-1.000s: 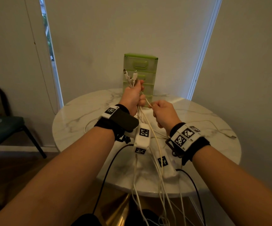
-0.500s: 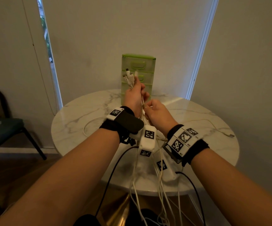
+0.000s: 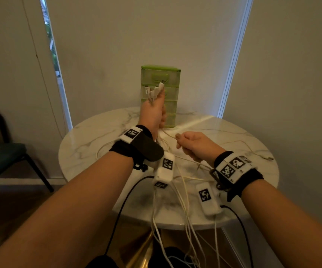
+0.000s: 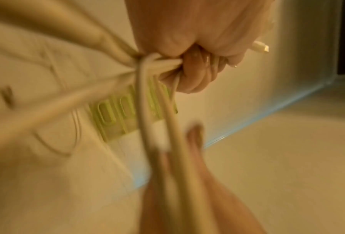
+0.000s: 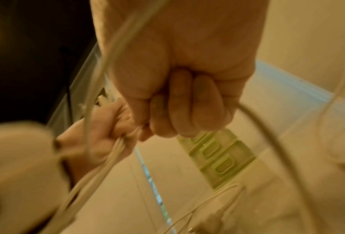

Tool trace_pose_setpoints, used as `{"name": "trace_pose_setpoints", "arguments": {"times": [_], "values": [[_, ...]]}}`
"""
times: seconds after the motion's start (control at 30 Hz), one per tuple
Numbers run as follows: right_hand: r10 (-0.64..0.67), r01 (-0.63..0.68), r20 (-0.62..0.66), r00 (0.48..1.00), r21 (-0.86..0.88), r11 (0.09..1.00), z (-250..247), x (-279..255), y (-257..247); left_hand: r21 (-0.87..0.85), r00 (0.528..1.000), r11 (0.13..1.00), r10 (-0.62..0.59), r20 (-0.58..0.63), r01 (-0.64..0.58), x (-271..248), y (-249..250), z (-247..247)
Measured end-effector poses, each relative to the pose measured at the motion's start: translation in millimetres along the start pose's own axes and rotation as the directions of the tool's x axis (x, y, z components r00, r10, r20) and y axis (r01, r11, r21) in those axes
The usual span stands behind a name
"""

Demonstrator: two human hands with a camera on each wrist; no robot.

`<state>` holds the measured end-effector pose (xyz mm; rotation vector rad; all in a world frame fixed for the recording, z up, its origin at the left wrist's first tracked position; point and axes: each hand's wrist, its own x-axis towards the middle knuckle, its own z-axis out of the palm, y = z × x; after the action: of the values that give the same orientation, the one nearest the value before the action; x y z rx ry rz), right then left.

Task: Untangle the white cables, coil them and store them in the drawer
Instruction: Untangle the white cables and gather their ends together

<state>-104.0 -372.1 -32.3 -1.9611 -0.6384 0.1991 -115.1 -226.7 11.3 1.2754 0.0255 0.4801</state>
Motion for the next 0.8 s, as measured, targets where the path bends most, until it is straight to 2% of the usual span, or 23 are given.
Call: {"name": "trace_pose_setpoints", "arguments": {"times": [0.07,0.13,0.27,0.33,0.4,0.47,0.53,0.57,0.67,0.8], "values": [[0.051,-0.05,-0.011,0.999,0.04,0.998,-18.1,-6.2,9.0,0.11,0.997,0.993,0.044,-0.058,-0.038,1.1,5.6,-14.2],[0.103,-0.105,0.034,0.994,0.057,0.993,-33.2,-12.8,14.4,0.128,0.988,0.99,0.076,-0.138,-0.058,3.9,12.0,-26.6],[0.195,-0.181,0.104,0.975,-0.126,0.975,-48.9,-30.1,13.6,0.281,0.942,0.949,0.215,-0.256,-0.14,11.3,20.0,-41.7],[0.217,-0.194,0.085,0.972,-0.216,0.957,-54.0,-39.3,12.2,0.337,0.942,0.923,0.265,-0.206,-0.186,8.6,19.6,-42.0],[0.195,-0.187,0.003,0.981,-0.274,0.944,-56.4,-44.9,10.7,0.365,0.971,0.911,0.228,-0.066,-0.189,-2.3,16.8,-32.7],[0.101,-0.123,-0.117,0.988,-0.191,0.974,-53.7,-46.4,8.8,0.423,0.976,0.881,0.171,0.135,-0.213,-18.7,10.4,-14.7],[-0.021,0.007,-0.237,0.971,-0.061,0.998,-46.6,-46.9,4.6,0.471,0.943,0.842,0.121,0.309,-0.262,-34.1,3.6,2.6],[-0.066,0.061,-0.289,0.955,-0.027,0.998,-42.7,-47.9,1.7,0.482,0.929,0.834,0.092,0.358,-0.268,-39.9,0.5,9.5],[-0.141,0.132,-0.364,0.921,-0.05,0.99,-33.0,-49.6,-5.9,0.479,0.924,0.854,0.007,0.382,-0.204,-49.7,-7.5,22.7],[-0.131,0.179,-0.255,0.958,0.174,0.968,-28.1,-50.3,-12.3,0.43,0.937,0.886,0.017,0.349,-0.176,-52.9,-8.7,31.0]]}}
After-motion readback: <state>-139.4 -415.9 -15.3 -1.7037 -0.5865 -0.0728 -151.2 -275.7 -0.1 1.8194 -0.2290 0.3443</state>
